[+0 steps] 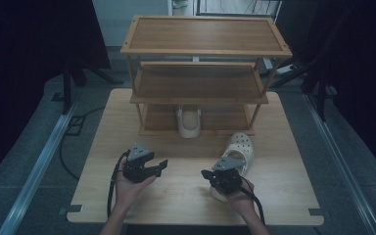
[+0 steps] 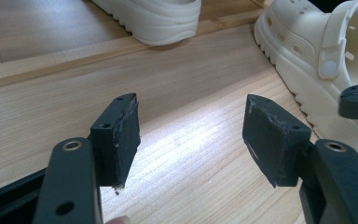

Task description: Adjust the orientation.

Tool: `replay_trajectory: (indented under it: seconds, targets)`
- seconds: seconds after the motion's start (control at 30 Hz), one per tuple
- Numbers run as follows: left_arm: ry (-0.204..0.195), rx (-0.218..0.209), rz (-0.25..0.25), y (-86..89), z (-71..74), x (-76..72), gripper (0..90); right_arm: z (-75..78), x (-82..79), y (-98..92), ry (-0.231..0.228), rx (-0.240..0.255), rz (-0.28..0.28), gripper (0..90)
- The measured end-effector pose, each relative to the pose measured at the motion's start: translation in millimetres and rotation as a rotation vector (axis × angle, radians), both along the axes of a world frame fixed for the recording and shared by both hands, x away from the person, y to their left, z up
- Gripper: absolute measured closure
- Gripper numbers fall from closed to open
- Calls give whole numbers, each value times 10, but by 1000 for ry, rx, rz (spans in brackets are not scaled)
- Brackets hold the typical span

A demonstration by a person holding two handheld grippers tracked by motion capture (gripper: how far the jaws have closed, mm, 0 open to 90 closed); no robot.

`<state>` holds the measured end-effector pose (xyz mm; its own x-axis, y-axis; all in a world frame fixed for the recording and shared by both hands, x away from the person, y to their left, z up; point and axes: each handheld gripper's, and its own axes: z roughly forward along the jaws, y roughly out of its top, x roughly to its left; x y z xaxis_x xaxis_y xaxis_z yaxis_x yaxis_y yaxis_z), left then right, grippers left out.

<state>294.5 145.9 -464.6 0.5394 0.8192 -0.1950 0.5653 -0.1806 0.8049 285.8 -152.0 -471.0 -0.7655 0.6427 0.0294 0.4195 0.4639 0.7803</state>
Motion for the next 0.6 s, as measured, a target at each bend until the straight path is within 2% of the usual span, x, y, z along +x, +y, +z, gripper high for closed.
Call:
replay_trajectory:
  seconds: [0.07, 0.13, 0.33, 0.37, 0.5, 0.6]
  targets:
    - [8, -7, -1, -11, -14, -2, 368, -11, 1, 7, 0, -13, -2, 899]
    - [24, -14, -24, -53, -41, -3, 368, -52, -8, -6, -12, -36, -41, 895]
    - [27, 0, -42, -120, -59, -22, 368, -74, -49, -122, 11, -36, -64, 886]
    - [30, 3, -41, -123, -71, -19, 368, -67, -76, -172, 25, -14, -66, 885]
    - [38, 8, -36, -110, -88, -18, 368, -66, -136, -255, 24, -11, -72, 880]
    - [40, 2, -28, -67, -84, -21, 368, -63, -232, -460, 39, 14, -92, 876]
